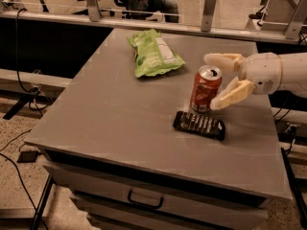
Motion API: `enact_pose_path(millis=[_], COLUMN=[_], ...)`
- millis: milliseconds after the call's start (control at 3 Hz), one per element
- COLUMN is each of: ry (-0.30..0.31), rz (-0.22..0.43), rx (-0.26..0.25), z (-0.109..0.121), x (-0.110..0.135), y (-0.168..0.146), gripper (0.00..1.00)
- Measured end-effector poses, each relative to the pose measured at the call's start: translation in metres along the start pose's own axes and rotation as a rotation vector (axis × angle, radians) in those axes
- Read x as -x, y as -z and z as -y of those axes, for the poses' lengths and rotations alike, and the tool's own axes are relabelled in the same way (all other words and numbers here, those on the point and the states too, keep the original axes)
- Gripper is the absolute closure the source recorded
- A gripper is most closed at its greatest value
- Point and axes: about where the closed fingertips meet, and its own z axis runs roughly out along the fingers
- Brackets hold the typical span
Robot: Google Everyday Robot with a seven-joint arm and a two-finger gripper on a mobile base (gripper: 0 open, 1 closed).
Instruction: Place coke can upright
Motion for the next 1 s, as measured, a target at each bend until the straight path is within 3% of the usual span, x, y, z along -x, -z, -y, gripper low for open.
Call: enact_pose_path(millis=[667,1000], ry=[-0.026,-0.026], rz=[-0.095,-0.095], rx=[0.019,0.019], z=[-0.0072,-0.0072], x=[-0.0117,-0.0117], y=[0.0142,0.0142], gripper=[0.0,0.0])
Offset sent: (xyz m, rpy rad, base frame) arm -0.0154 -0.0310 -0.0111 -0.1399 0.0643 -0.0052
